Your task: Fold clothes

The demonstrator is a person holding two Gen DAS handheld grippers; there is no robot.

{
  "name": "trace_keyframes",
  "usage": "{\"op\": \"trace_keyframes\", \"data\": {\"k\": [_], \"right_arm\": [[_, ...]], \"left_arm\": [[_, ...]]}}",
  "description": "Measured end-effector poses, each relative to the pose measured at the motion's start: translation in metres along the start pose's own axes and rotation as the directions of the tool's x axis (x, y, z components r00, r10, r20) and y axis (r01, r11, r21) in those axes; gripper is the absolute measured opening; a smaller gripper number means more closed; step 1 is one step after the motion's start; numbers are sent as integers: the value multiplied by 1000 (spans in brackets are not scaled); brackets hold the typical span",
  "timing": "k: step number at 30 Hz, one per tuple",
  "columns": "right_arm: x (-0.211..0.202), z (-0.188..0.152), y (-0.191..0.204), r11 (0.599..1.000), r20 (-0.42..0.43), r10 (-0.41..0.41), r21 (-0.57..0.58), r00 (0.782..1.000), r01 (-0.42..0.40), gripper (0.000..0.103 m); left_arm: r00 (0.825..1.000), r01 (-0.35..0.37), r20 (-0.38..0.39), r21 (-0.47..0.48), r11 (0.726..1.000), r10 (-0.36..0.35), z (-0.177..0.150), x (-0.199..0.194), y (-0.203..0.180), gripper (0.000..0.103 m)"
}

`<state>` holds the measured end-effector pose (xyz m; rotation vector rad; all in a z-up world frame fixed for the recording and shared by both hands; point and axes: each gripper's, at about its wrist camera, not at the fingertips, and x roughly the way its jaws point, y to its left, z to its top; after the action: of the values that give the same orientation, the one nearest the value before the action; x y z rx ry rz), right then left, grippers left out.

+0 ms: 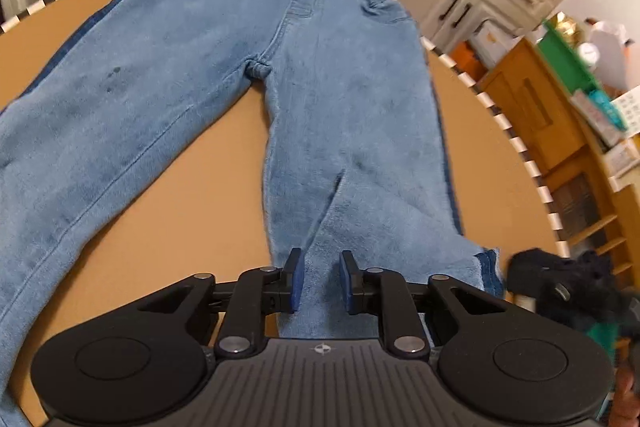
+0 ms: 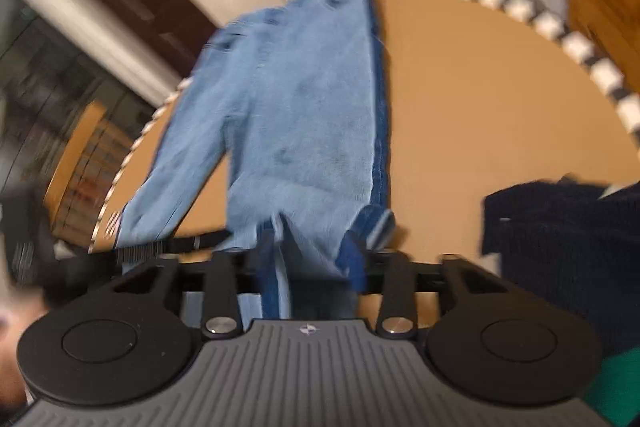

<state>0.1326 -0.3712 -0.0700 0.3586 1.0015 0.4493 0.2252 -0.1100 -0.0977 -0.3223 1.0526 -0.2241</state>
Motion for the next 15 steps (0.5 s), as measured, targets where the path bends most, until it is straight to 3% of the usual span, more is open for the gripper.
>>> {"op": "trace_keyframes", "data": {"k": [2, 5, 9, 12, 15], "right_arm": [[-20, -18, 8, 989, -2, 3, -148, 1000, -3, 49], [-20, -46, 23, 941, -25, -24, -338, 999, 14, 49], [4, -64, 41, 877, -49, -40, -481, 998, 11, 43], [18, -68, 54, 861, -120, -10, -506, 993, -52, 12], [2, -68, 71, 842, -165, 90, -514, 982, -163, 7]], "left_arm": [[997, 49, 53, -9, 999, -49, -5, -22, 11, 33], [990, 62, 124, 37, 997, -67, -29, -53, 24, 44], [978, 160, 129, 48, 986, -165, -74, -64, 32, 47], [971, 217, 84, 84, 973, -224, -97, -55, 28, 52], [961, 257, 79, 104, 961, -265, -107, -49, 28, 69]]}}
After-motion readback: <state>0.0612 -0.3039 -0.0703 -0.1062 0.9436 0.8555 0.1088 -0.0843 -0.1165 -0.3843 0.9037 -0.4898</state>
